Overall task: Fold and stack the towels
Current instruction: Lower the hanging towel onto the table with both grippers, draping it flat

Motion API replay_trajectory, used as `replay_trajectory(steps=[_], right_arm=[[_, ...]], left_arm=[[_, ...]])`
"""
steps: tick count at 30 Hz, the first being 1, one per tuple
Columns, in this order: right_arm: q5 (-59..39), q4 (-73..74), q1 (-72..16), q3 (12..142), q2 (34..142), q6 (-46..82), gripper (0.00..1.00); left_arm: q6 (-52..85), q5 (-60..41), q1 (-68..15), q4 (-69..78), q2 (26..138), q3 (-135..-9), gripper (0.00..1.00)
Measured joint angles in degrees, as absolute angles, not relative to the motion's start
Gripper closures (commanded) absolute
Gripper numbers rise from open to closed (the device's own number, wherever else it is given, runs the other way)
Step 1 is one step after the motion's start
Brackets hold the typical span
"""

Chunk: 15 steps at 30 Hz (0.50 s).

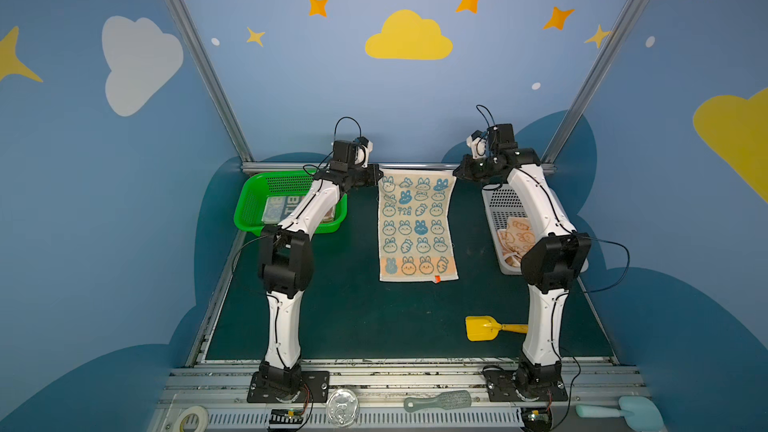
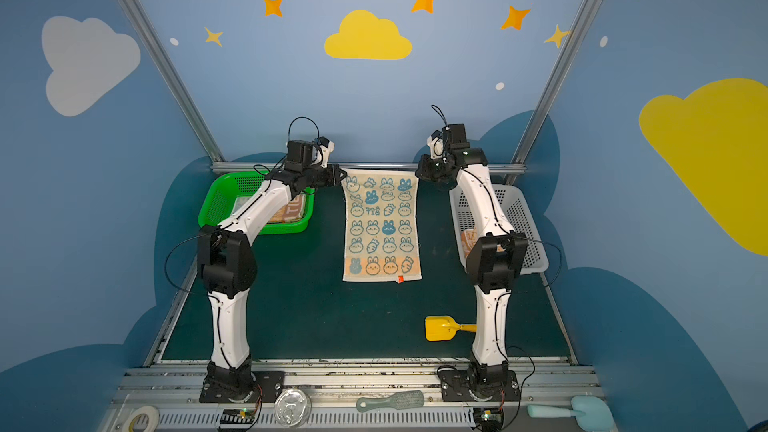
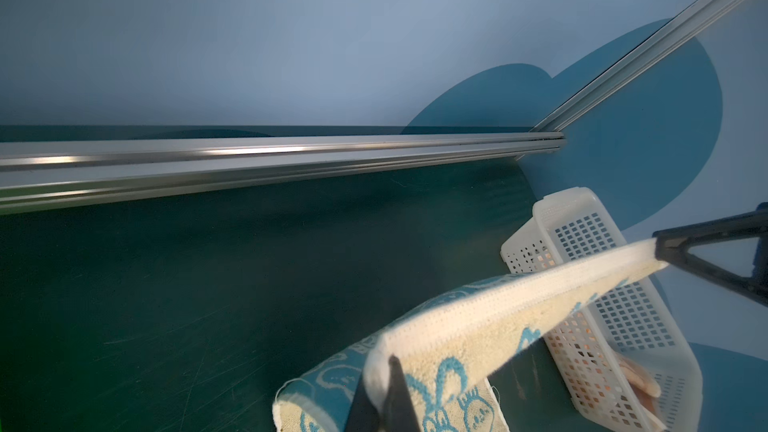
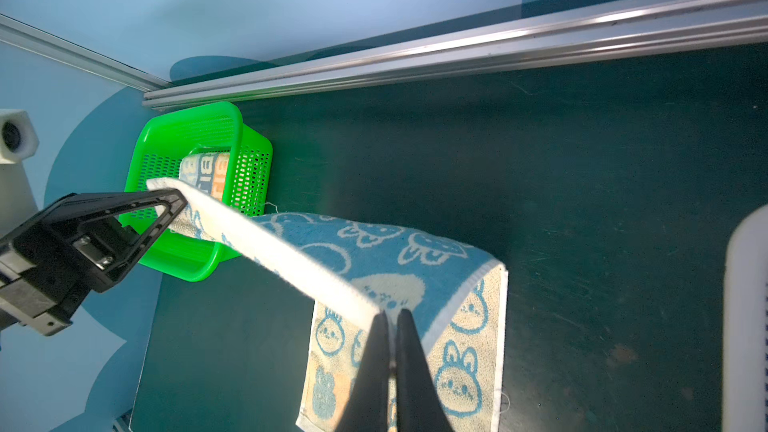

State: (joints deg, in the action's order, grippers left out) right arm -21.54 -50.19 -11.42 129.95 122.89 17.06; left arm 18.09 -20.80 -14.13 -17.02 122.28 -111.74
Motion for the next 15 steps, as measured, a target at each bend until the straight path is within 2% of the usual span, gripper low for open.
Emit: replay_trajectory(steps=[9, 15], right_arm=[[-22.3, -48.2, -11.4, 106.9, 117.5, 18.5, 1.00], [-23.1, -47.7, -11.4, 97.2, 115.1, 20.3, 1.00]], left_arm=[[19.4, -22.4, -15.6, -9.9, 115.5, -89.9, 0.97], [21.3, -22.0, -17.4, -5.2, 110.0, -75.7, 0.97]])
